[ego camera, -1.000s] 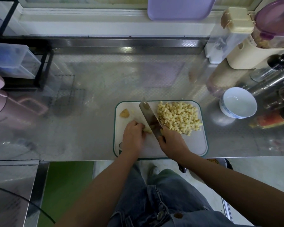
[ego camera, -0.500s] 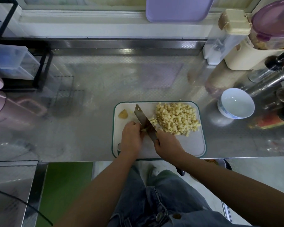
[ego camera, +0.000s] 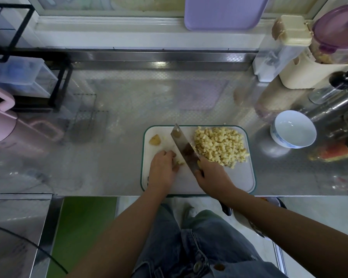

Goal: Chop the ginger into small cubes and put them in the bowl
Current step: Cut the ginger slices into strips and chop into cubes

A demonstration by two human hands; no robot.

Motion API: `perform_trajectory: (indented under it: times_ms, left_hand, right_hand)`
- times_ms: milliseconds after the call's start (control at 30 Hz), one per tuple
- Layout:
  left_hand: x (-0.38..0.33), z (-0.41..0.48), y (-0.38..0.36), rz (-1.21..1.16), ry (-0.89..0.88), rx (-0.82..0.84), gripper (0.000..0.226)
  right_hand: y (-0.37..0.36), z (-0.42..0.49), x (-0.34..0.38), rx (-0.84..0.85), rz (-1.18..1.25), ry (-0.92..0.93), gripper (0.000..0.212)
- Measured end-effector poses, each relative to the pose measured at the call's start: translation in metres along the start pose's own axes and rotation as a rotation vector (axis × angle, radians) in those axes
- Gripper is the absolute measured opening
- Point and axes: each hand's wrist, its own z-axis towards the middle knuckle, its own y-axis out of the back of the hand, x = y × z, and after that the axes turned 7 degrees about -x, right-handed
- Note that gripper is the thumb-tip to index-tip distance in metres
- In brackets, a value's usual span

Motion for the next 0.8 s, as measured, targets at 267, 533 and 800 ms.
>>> perform_trajectory:
  times_ms: [267, 533, 800]
  left_hand:
    - [-0.003, -0.003, -0.003, -0.011, 0.058, -0.041, 0.020]
    - [-0.004, 0.000, -0.004, -0.003, 0.068, -0.057, 0.018]
    - [0.003, 0.000, -0.003, -0.062, 0.062, -0.044, 0.016]
  right_hand:
    - [-0.009, -0.008, 0.002, 0.042, -0.077, 0.026, 0.012]
    - [-0.024, -0.010, -0.002, 0.033, -0.080, -0.006, 0.005]
    - [-0.002, 0.001, -0.016, -0.055, 0.032, -0.030, 0.010]
